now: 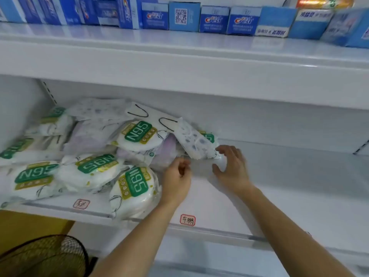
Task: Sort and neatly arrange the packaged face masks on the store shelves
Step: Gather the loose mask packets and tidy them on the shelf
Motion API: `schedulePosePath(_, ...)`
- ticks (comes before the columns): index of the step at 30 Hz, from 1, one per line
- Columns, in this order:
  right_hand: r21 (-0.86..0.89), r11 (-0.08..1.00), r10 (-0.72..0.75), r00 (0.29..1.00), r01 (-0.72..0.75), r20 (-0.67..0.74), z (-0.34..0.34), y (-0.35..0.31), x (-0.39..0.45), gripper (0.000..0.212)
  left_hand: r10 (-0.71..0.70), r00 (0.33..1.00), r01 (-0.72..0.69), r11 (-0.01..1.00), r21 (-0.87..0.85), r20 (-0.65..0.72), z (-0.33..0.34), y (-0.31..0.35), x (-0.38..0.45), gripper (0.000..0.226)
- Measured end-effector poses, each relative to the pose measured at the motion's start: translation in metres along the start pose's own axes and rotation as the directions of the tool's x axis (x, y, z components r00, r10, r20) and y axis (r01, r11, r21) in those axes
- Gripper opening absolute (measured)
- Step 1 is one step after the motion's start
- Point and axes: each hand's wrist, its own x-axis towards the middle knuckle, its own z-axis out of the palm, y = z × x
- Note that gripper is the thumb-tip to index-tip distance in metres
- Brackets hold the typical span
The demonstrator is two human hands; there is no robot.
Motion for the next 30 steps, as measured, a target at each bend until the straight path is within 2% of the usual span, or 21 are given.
schedulePosePath(2,-0.136,0.969,-0.185,0.97,0.207,0.157,0.012,-0.021,0.018,0.065,-0.045,0.998,0.041,0.996,-0.081,-0.05,-0.005,-0.003,0.005,0.023)
schedulePosePath(3,-0.148,0.952,-0.233,0.949,0.267,0.214,0.019,-0.029,0.027,0.062,-0.057,0.997,0.05,0.992,-0.116,-0.056,-0.006,-0.006,0.006,0.023)
schedulePosePath(4,-0.115,0.954,-0.249,0.946,0.277,0.207,0.024,-0.04,0.035,0.052,-0.091,0.994,0.082,0.987,-0.14,-0.058,-0.006,-0.004,0.005,0.025)
schedulePosePath(5,-0.085,0.959,-0.257,0.956,0.27,0.138,0.03,-0.041,0.04,0.039,-0.104,0.993,0.093,0.979,-0.181,-0.055,-0.005,-0.005,0.005,0.028)
schedulePosePath(7,-0.025,0.982,-0.188,0.972,0.186,-0.138,0.03,-0.038,0.036,0.023,-0.125,0.991,0.11,0.965,-0.24,-0.047,-0.004,-0.006,0.005,0.03)
schedulePosePath(9,0.008,0.993,-0.106,0.923,0.117,-0.371,0.021,-0.037,0.019,0.021,-0.134,0.99,0.115,0.952,-0.283,-0.048,-0.005,-0.005,0.004,0.026)
schedulePosePath(11,-0.001,0.988,-0.14,0.901,0.153,-0.411,0.009,-0.039,-0.003,0.021,-0.157,0.988,0.144,0.909,-0.392,-0.001,-0.005,-0.004,0.006,0.019)
schedulePosePath(14,-0.058,0.947,-0.32,0.916,0.315,-0.243,0.005,-0.036,-0.042,0.024,-0.205,0.95,0.309,0.738,-0.599,0.237,0.001,0.008,0.006,0.033)
schedulePosePath(15,-0.042,0.938,-0.347,0.922,0.345,-0.174,0.007,-0.03,-0.051,0.026,-0.213,0.938,0.339,0.719,-0.606,0.273,0.006,0.01,0.006,0.033)
schedulePosePath(16,-0.018,0.936,-0.351,0.929,0.351,-0.115,0.008,-0.025,-0.058,0.029,-0.225,0.941,0.333,0.747,-0.575,0.251,0.012,0.01,0.006,0.031)
schedulePosePath(18,0.064,0.947,-0.311,0.949,0.313,-0.039,0.007,-0.018,-0.063,0.05,-0.246,0.959,0.283,0.82,-0.498,0.139,0.018,0.005,0.007,0.041)
schedulePosePath(20,0.181,0.957,-0.223,0.974,0.227,-0.04,0.005,-0.019,-0.062,0.06,-0.236,0.969,0.244,0.855,-0.457,0.074,0.018,-0.001,0.008,0.043)
schedulePosePath(23,0.307,0.951,0.024,0.988,0.024,-0.152,0.0,-0.016,-0.05,0.046,-0.244,0.969,0.24,0.874,-0.422,0.045,0.015,0.002,0.004,0.041)
schedulePosePath(24,0.306,0.952,0.089,0.978,-0.029,-0.187,-0.001,-0.014,-0.041,0.041,-0.236,0.971,0.227,0.878,-0.422,0.031,0.015,0.004,0.002,0.041)
schedulePosePath(26,0.252,0.967,0.105,0.971,-0.048,-0.217,-0.006,-0.012,-0.01,0.035,-0.219,0.976,0.196,0.883,-0.427,-0.005,0.016,0.004,-0.001,0.043)
schedulePosePath(27,0.214,0.977,0.067,0.981,-0.028,-0.18,-0.008,-0.015,0.011,0.039,-0.223,0.974,0.193,0.884,-0.427,-0.022,0.016,0.005,-0.001,0.045)
schedulePosePath(28,0.175,0.985,0.003,0.996,0.012,-0.085,-0.009,-0.019,0.032,0.048,-0.225,0.974,0.189,0.883,-0.429,-0.035,0.018,0.004,0.0,0.047)
schedulePosePath(30,0.055,0.989,-0.144,0.967,0.135,0.21,-0.005,-0.028,0.073,0.066,-0.228,0.972,0.184,0.891,-0.415,-0.059,0.019,0.004,0.001,0.049)
